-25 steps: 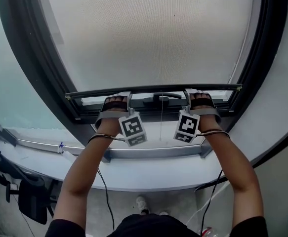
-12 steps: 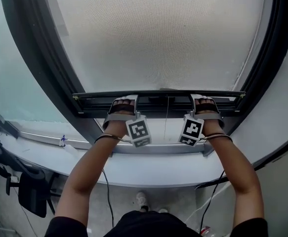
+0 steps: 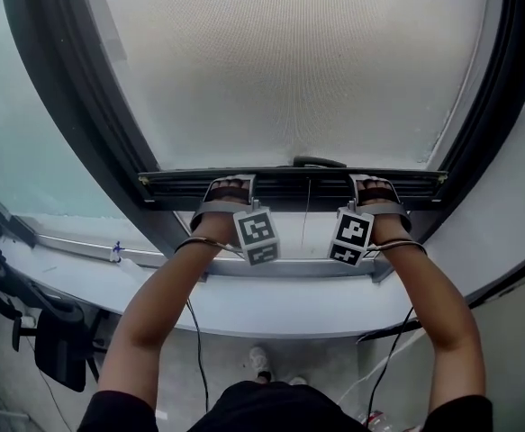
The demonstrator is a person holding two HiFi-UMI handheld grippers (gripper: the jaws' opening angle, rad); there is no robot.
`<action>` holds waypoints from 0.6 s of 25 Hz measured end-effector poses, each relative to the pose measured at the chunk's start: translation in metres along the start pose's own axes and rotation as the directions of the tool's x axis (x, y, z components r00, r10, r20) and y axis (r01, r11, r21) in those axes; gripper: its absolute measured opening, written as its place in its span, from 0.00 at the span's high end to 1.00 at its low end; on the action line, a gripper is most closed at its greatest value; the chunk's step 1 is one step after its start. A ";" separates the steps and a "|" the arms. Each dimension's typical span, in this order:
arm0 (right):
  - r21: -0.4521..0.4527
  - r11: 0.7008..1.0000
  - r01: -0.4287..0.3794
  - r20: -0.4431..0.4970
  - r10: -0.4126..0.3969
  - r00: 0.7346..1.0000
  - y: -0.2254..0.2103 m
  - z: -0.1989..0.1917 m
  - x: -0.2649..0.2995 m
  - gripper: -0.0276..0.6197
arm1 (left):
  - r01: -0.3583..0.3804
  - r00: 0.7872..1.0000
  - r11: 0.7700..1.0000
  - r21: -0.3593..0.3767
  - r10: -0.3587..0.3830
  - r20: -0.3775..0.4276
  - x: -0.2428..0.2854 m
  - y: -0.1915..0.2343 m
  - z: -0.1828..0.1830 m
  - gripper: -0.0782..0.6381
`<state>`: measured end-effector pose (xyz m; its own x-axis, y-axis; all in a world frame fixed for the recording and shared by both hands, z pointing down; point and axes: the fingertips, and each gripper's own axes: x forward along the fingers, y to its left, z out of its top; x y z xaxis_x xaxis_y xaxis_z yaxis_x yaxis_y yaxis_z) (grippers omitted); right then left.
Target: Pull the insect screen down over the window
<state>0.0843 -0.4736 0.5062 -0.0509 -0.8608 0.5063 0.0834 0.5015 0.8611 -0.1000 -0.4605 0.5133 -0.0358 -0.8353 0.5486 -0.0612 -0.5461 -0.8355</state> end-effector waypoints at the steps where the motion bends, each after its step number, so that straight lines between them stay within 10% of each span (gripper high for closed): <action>1: -0.002 1.000 -0.017 -0.003 0.017 1.000 0.006 0.001 0.003 0.46 | 0.017 1.000 1.000 0.012 -0.017 -0.006 0.004 -0.007 -0.001 0.42; 15: 0.025 0.999 -0.035 -0.002 0.035 0.999 0.035 0.002 0.016 0.46 | 0.014 1.000 1.000 -0.016 -0.014 0.003 0.019 -0.031 0.001 0.42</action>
<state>0.0843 -0.4698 0.5451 -0.0457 -0.8429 0.5361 0.0605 0.5333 0.8437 -0.0976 -0.4589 0.5497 -0.0322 -0.8277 0.5602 -0.0779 -0.5567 -0.8270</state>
